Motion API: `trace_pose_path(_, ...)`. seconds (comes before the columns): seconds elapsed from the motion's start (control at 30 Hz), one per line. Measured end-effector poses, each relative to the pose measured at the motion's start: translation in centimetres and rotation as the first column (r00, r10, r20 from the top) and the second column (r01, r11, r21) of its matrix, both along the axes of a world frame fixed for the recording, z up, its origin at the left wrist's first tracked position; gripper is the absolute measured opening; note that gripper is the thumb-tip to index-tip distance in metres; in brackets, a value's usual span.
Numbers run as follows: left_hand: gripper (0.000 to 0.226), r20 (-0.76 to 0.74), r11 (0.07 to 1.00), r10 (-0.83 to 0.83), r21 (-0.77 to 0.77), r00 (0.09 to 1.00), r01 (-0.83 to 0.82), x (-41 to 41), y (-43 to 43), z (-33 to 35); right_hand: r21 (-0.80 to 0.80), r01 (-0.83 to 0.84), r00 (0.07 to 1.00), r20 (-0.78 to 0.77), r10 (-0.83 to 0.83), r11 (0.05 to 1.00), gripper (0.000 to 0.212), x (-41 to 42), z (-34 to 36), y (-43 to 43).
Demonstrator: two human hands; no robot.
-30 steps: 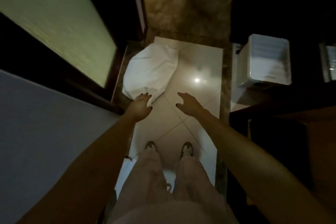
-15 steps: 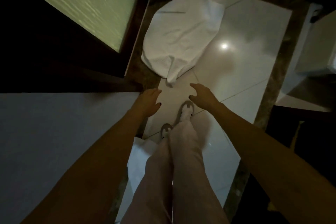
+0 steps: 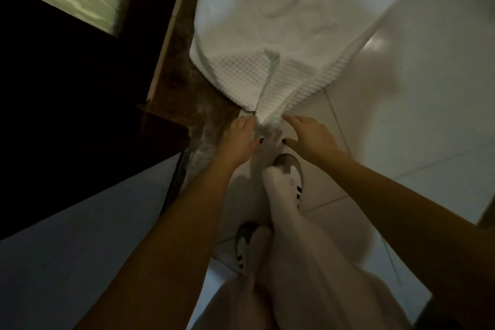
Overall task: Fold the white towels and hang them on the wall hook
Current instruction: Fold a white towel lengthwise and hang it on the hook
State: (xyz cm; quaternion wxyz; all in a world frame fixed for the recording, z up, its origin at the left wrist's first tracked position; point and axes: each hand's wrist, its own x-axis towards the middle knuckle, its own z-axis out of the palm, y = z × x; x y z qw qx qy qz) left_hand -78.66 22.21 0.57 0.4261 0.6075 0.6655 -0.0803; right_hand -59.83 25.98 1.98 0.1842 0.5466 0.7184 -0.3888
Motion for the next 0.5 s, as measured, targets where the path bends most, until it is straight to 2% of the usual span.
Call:
trace_pose_path(0.1,0.061,0.028,1.000,-0.011,0.021,1.000,0.011,-0.6,1.6,-6.3,-0.005,0.209,0.965,-0.158,-0.207,0.978,0.064,-0.6,-5.9,0.2)
trace_pose_path(0.17,0.054,0.049,0.996,0.020,0.091,0.999,-0.025,-0.3,2.0,-9.0,-0.081,0.349,0.876,-0.326,-0.355,0.934,0.057,-1.3,-8.5,0.1)
trace_pose_path(0.23,0.043,0.105,0.975,0.141,0.158,0.984,-0.156,0.3,2.2,-10.4,-0.138,0.490,0.763,-0.409,-0.500,0.861,0.035,-2.0,-10.1,-0.2)
trace_pose_path(0.3,0.033,0.187,0.956,0.212,0.161,0.959,-0.243,0.5,2.2,-10.7,-0.158,0.635,0.645,-0.429,-0.632,0.756,0.010,-2.4,-11.0,-0.7)
trace_pose_path(0.4,0.028,0.254,0.971,0.158,0.136,0.954,-0.197,0.9,2.1,-9.3,-0.157,0.769,0.518,-0.417,-0.747,0.620,0.011,-1.5,-9.6,-1.4)
trace_pose_path(0.5,0.038,0.216,0.992,0.057,0.094,0.975,-0.079,1.6,2.1,-6.3,-0.232,0.807,0.425,-0.411,-0.806,0.543,0.015,0.3,-6.0,-2.2)
